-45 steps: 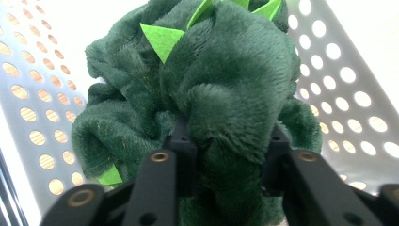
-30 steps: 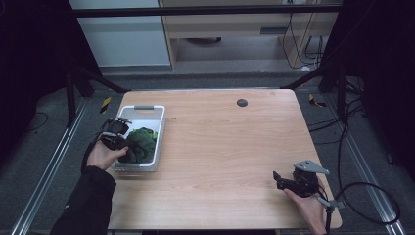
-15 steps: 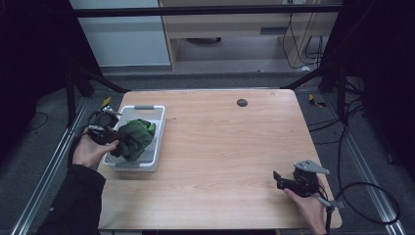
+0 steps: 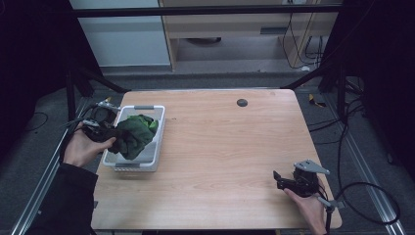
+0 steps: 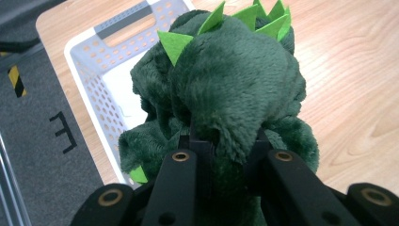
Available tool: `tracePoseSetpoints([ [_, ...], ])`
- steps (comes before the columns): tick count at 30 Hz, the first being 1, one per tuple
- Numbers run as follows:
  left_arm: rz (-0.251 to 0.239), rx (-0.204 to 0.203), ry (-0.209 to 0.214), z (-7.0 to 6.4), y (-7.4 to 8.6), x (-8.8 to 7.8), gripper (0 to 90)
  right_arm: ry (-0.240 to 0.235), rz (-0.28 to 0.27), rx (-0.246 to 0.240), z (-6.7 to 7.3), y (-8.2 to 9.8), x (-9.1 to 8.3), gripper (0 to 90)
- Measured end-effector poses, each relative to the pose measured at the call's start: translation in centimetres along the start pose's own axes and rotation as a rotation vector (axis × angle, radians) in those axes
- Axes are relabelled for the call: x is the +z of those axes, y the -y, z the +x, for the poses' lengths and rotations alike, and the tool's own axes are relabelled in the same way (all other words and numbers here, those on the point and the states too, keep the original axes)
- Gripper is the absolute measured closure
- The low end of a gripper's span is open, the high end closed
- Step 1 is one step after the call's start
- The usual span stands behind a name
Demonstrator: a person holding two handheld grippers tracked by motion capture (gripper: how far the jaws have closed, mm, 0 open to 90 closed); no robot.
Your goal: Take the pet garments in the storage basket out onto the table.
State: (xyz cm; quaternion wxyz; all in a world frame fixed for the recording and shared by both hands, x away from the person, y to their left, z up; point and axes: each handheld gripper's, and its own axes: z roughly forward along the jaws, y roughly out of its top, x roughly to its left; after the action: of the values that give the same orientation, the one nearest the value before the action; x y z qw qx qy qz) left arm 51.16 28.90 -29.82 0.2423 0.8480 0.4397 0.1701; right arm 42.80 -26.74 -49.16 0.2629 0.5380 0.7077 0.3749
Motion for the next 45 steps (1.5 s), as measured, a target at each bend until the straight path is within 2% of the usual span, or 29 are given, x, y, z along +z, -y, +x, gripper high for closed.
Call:
tracePoseSetpoints([
  [5, -0.001, 0.038, 0.009, -1.0, -0.5, -0.7, 79.2, 0.001, -0.003, 0.007, 0.0, 0.0, -0.1, 12.3],
  [11, -0.003, 0.120, 0.031, -3.2, -1.7, -1.4, 79.2, 0.011, -0.017, 0.007, -0.1, -0.1, -0.2, 11.9],
  [13, -0.004, 0.126, 0.034, -3.6, -1.9, -1.5, 79.3, 0.009, -0.018, 0.011, -0.1, -0.1, -0.2, 11.9],
  [15, -0.003, 0.158, 0.042, -4.5, -2.6, -1.6, 79.3, 0.011, -0.022, 0.007, -0.1, -0.1, -0.3, 11.9],
  [21, -0.002, 0.190, 0.055, -6.1, -3.5, -1.3, 79.3, 0.011, -0.027, 0.012, -0.1, -0.2, -0.3, 11.6],
  [26, 0.011, 0.239, 0.083, -8.0, -4.6, -0.4, 79.2, 0.016, -0.038, 0.009, -0.2, -0.2, -0.4, 11.4],
  [32, 0.043, 0.298, 0.101, -9.8, -5.8, 0.7, 79.3, 0.018, -0.041, 0.007, -0.2, -0.2, -0.4, 11.3],
  [41, 0.060, 0.353, 0.133, -12.1, -6.9, 2.5, 79.2, 0.021, -0.046, 0.011, -0.3, -0.1, -0.5, 11.1],
  [42, 0.070, 0.371, 0.136, -12.5, -7.2, 3.1, 79.2, 0.021, -0.046, 0.011, -0.3, -0.1, -0.5, 11.1],
  [45, 0.079, 0.380, 0.152, -13.2, -7.5, 4.0, 79.2, 0.023, -0.047, 0.008, -0.2, -0.1, -0.6, 11.0],
])
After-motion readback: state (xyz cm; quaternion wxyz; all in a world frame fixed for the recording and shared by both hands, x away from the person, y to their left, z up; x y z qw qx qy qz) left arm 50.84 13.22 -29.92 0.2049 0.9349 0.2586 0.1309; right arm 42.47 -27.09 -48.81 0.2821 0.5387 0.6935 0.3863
